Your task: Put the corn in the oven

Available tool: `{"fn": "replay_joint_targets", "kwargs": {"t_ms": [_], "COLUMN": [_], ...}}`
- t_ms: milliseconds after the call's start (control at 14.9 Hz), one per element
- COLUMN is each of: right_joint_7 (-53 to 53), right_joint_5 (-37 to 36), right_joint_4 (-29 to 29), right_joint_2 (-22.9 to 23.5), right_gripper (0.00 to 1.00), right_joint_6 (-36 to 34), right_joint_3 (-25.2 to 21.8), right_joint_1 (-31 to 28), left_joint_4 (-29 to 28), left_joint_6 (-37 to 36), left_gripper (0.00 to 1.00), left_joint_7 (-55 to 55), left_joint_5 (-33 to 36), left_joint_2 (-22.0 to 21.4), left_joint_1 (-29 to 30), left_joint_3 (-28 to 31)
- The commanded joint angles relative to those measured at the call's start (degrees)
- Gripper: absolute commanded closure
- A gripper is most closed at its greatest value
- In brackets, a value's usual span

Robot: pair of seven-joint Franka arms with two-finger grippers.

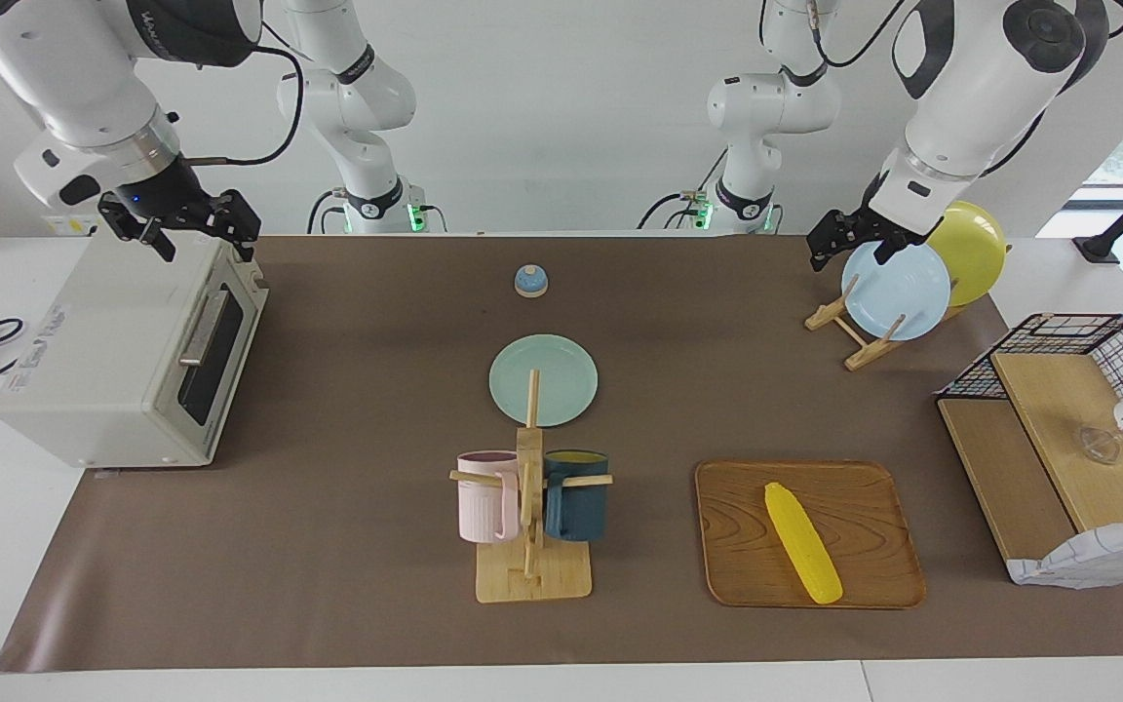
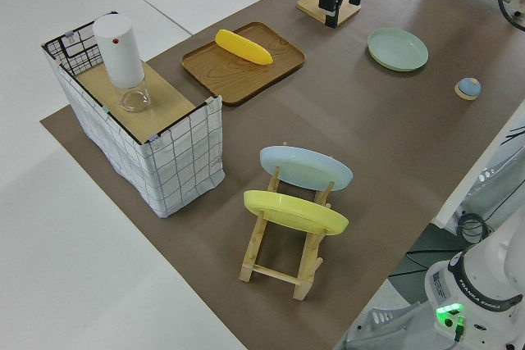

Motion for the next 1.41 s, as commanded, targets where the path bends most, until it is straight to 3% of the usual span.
{"fn": "replay_joint_targets", "kwargs": {"t_ms": [0,537,604,671,738,805,1342], "right_joint_7": [-0.88,-1.93,-2.11,-2.11,-1.68,-1.67,1.13], "right_joint_5": [1.51,1.59,1.51,1.59,1.60,1.60,-1.37], "right_joint_4": [-1.24,-1.68,-2.12,-3.08,-5.27,-8.59,-28.47], "right_joint_2": [-0.83,-0.91,-1.09,-1.52,-2.31,-3.97,-11.80], "right_gripper": [0.00,0.00,0.11,0.56,0.92,1.00,1.00], "right_joint_6": [1.14,1.22,1.66,3.40,5.25,6.75,22.57], "right_joint_3": [-0.16,0.02,0.19,0.28,0.28,0.28,-0.16], "right_joint_1": [-0.48,0.14,0.22,0.48,0.49,0.49,-1.98], "left_joint_4": [0.38,0.47,0.47,0.47,0.47,0.38,-0.76], "left_joint_6": [0.44,0.70,0.70,0.70,0.70,0.62,6.77], "left_gripper": [0.00,0.00,0.00,0.00,0.00,0.00,0.00], "left_joint_7": [0.18,0.10,0.10,-0.25,-0.34,-0.17,-0.25], "left_joint_5": [-0.85,-0.85,-0.85,-0.85,-0.76,-0.76,-0.85], "left_joint_2": [-0.09,-0.01,-0.01,-0.01,-0.01,-0.09,-0.01], "left_joint_1": [0.93,0.93,0.93,0.93,0.75,0.49,1.01], "left_joint_3": [-0.50,-0.50,-0.50,-0.50,-0.50,-0.50,-0.59]}}
